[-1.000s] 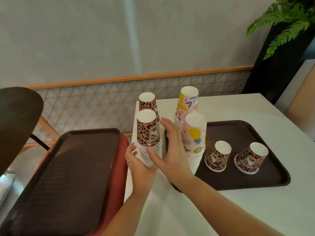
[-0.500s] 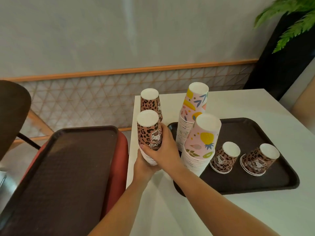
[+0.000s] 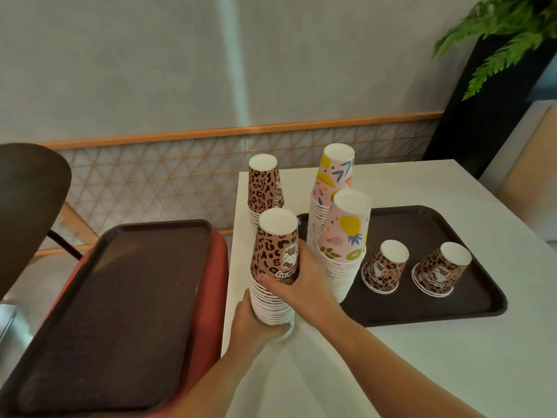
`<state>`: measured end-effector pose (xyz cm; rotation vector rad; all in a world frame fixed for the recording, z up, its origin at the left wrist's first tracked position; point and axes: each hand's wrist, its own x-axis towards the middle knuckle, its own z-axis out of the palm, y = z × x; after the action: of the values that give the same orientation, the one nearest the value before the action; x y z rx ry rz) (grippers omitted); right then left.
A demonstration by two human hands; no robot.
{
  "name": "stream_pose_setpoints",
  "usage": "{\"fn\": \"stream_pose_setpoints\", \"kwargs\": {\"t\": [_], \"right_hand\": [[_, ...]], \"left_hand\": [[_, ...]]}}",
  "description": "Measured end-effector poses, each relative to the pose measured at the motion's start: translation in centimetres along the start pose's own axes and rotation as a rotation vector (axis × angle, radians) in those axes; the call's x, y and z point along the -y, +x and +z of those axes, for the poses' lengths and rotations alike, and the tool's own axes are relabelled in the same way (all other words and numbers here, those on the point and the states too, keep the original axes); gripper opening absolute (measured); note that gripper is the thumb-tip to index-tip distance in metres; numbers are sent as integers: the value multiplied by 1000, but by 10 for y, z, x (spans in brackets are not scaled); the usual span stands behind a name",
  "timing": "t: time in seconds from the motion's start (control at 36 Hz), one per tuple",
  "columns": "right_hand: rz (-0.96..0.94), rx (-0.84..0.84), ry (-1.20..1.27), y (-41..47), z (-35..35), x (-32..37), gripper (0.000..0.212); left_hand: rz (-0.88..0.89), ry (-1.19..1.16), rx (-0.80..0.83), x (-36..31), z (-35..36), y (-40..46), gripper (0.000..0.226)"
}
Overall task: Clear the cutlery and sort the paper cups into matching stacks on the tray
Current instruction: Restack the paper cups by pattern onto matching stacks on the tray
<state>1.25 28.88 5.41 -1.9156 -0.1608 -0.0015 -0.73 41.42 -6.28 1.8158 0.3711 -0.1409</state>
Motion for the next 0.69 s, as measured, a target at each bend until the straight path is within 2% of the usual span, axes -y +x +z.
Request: {"fn": "stream_pose_setpoints", "kwargs": {"t": [0.14,0.39,0.53,0.64,0.69], "right_hand": [[19,33,7,-33,-21,4,75],[71,37,2,-71,-70,0,59],[86,103,24,-74,-104,0,63],[48,97,63,-71,-132,-1,55],[30,98,63,-68,-147,-2,53]], "left_hand": [[47,9,26,-3,11,-37,85],[95,-125,201,-26,44,-85,82],[92,-141,217,-36,70,-96,85],[120,-137,198,-47,95,-98,83],[112,-117,180,-52,109,-99,91]]}}
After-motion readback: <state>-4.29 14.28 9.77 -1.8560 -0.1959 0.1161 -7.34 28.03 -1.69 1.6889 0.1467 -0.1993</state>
